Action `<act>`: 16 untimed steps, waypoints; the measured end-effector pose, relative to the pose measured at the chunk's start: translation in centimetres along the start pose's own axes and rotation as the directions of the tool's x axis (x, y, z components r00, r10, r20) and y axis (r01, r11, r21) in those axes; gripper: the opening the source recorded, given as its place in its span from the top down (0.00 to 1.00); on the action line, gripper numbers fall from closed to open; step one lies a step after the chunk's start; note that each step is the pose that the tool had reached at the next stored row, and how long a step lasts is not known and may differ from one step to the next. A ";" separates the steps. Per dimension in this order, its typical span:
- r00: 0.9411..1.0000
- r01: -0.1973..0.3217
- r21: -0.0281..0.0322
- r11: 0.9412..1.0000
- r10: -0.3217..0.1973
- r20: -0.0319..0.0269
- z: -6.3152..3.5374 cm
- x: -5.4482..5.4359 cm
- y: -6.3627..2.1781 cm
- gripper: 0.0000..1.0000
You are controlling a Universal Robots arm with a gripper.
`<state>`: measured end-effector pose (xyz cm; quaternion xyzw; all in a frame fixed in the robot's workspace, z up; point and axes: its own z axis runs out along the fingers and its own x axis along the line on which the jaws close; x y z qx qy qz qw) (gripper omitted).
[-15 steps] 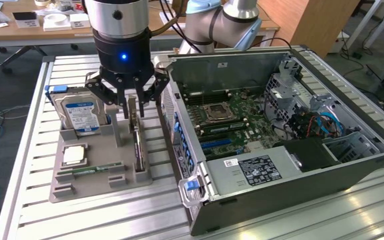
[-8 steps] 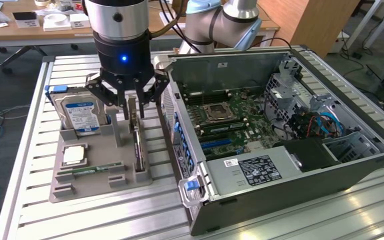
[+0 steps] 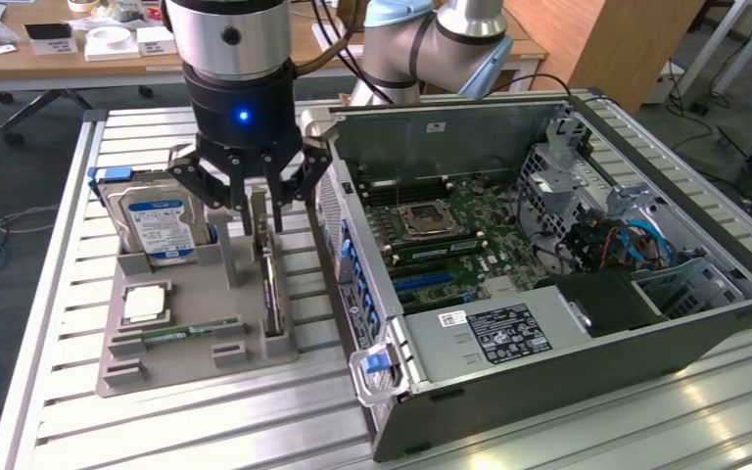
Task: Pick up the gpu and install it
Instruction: 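Pick up the gpu and move the gpu toward the slot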
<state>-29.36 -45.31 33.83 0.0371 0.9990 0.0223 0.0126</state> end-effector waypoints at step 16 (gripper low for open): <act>1.000 0.000 0.000 1.000 0.000 0.000 0.78 0.0 -0.04 0.64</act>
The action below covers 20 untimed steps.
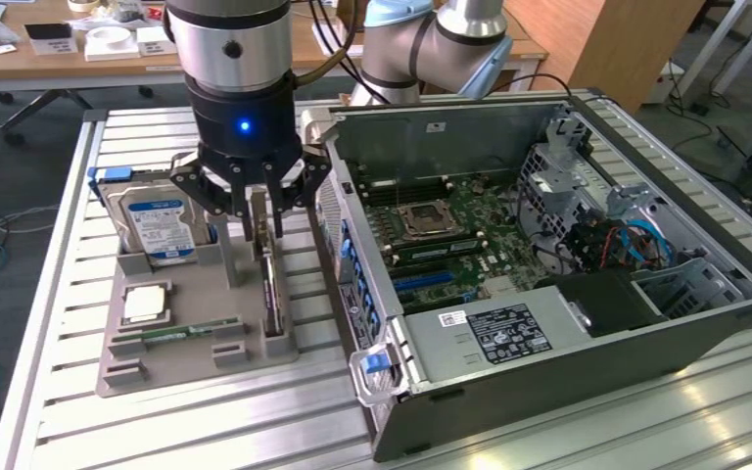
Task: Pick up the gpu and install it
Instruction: 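Pick up the gpu and move the gpu toward the slot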
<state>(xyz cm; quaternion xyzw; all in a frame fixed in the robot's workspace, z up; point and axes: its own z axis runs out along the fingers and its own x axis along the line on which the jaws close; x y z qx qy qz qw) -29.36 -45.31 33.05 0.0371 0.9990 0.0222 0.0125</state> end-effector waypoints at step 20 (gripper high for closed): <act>1.000 0.000 0.000 1.000 0.000 0.000 0.80 0.0 -0.04 0.64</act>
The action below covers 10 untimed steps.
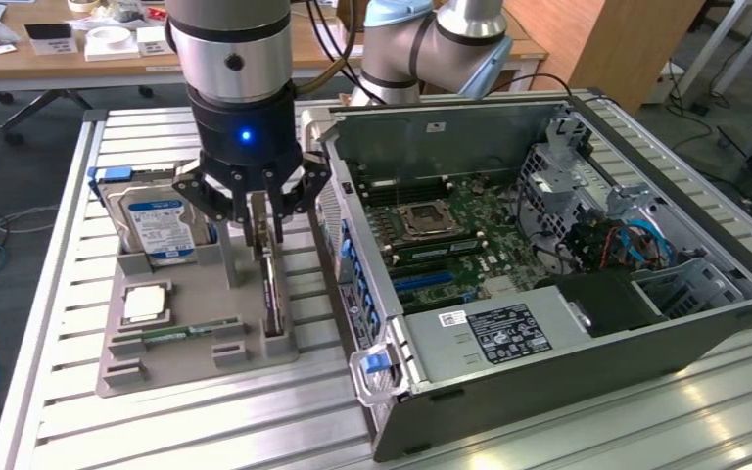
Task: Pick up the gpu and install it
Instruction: 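Pick up the gpu and move the gpu toward the slot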
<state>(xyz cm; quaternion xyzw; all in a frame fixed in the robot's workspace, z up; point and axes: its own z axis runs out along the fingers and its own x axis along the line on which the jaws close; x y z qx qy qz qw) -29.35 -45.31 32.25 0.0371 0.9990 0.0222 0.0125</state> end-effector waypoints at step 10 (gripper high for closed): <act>1.000 0.000 0.000 1.000 0.000 0.000 0.14 0.0 -0.01 0.64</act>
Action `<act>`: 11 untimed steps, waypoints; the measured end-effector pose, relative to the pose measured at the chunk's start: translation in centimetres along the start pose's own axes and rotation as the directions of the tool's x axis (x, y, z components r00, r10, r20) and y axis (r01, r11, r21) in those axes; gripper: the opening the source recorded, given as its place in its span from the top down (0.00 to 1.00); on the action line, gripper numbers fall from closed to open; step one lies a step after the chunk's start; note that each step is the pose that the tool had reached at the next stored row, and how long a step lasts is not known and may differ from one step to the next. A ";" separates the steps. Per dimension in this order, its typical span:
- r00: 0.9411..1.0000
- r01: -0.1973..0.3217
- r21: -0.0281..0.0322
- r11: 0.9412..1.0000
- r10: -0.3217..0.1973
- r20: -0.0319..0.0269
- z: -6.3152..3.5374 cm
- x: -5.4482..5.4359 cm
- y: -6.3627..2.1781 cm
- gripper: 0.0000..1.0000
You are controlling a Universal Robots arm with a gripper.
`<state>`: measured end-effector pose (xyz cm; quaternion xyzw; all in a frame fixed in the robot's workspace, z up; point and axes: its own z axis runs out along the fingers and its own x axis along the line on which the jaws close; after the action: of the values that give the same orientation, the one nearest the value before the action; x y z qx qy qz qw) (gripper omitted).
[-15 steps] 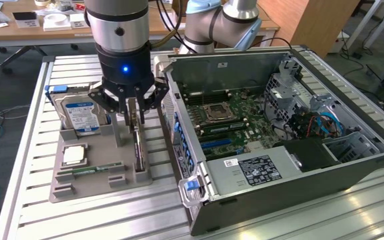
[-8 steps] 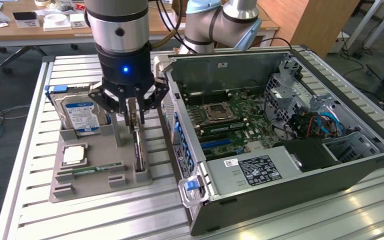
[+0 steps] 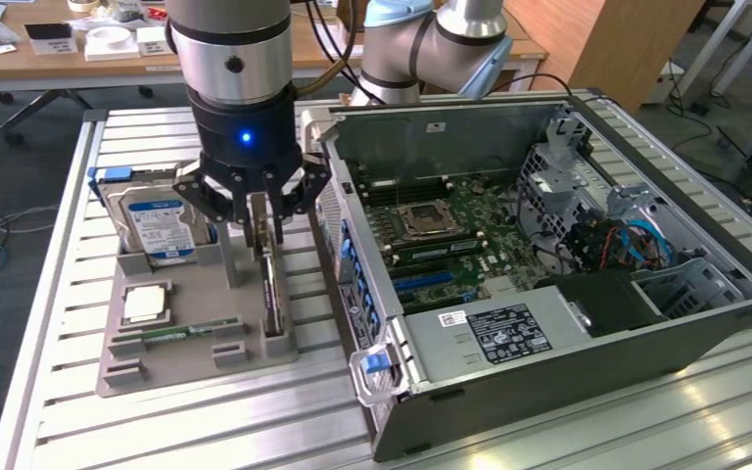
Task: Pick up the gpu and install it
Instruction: 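Pick up the gpu and move the gpu toward the slot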
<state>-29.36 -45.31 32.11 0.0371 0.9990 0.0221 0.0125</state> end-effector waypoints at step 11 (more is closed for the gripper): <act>1.000 0.000 0.000 1.000 0.000 0.000 0.32 0.0 -0.01 0.64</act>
<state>-29.36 -45.31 31.80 0.0371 0.9990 0.0222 0.0125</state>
